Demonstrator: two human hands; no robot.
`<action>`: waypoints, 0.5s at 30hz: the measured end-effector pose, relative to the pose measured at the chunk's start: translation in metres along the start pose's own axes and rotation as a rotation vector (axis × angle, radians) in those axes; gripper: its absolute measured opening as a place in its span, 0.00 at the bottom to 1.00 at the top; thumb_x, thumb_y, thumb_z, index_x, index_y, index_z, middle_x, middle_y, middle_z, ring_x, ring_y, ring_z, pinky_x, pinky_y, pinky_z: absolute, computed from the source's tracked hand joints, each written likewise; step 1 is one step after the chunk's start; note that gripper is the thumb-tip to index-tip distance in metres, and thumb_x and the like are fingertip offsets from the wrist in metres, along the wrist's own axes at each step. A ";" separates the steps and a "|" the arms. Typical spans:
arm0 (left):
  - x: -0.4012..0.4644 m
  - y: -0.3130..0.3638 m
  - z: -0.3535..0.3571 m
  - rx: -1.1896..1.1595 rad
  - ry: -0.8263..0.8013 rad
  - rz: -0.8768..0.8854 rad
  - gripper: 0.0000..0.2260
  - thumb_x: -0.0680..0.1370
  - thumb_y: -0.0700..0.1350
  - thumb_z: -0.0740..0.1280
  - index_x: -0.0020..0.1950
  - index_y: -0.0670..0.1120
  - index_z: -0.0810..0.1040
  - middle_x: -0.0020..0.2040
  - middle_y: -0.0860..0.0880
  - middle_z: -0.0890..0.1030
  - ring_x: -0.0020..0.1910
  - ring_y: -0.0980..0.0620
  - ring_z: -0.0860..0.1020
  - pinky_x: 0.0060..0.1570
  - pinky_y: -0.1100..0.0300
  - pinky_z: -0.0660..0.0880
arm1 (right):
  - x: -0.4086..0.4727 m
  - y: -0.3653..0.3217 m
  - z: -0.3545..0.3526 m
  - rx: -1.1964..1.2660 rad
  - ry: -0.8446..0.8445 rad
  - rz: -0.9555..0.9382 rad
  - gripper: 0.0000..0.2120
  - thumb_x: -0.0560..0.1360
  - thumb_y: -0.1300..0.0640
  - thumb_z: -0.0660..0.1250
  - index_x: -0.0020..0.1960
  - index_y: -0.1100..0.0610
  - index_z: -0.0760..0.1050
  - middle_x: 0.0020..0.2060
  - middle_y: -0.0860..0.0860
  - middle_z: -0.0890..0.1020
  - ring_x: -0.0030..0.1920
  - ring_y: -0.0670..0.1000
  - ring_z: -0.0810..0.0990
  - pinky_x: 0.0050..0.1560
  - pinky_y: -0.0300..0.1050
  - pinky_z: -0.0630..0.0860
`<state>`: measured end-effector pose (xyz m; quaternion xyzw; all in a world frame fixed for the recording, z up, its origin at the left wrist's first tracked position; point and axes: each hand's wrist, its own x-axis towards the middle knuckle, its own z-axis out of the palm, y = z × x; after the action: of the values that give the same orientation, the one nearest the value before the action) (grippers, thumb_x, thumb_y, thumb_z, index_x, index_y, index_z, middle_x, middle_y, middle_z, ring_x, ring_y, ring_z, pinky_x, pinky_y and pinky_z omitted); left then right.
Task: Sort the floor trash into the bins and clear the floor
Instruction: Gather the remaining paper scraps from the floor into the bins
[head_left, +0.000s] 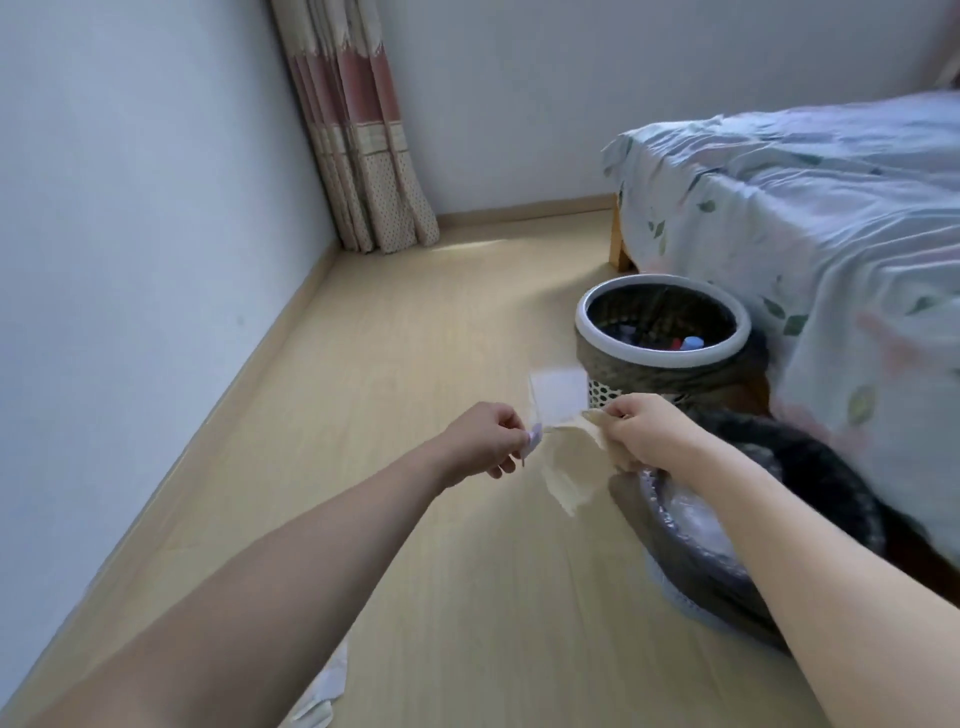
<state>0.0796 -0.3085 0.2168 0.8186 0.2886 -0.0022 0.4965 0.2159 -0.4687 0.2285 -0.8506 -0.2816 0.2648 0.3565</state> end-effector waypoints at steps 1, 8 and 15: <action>0.013 0.023 0.023 0.010 0.000 0.011 0.04 0.78 0.40 0.63 0.44 0.43 0.74 0.37 0.46 0.80 0.32 0.51 0.76 0.33 0.60 0.73 | -0.001 0.021 -0.026 0.032 0.060 0.043 0.09 0.79 0.59 0.62 0.42 0.55 0.79 0.34 0.56 0.81 0.34 0.56 0.79 0.39 0.51 0.80; 0.064 0.105 0.156 0.094 -0.068 0.035 0.06 0.75 0.39 0.62 0.41 0.42 0.77 0.37 0.43 0.80 0.32 0.49 0.78 0.37 0.54 0.80 | -0.027 0.134 -0.116 0.091 0.279 0.374 0.08 0.75 0.56 0.65 0.50 0.60 0.77 0.38 0.55 0.78 0.37 0.55 0.75 0.34 0.41 0.71; 0.064 0.109 0.161 0.200 -0.073 0.021 0.09 0.76 0.36 0.57 0.48 0.39 0.77 0.42 0.40 0.77 0.36 0.46 0.76 0.33 0.58 0.75 | -0.022 0.125 -0.109 -0.034 0.366 0.392 0.22 0.72 0.58 0.59 0.66 0.60 0.70 0.63 0.60 0.73 0.61 0.63 0.73 0.63 0.54 0.71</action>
<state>0.2300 -0.4464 0.2048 0.8664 0.2603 -0.0556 0.4224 0.3079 -0.6065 0.2060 -0.9284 -0.0469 0.1659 0.3292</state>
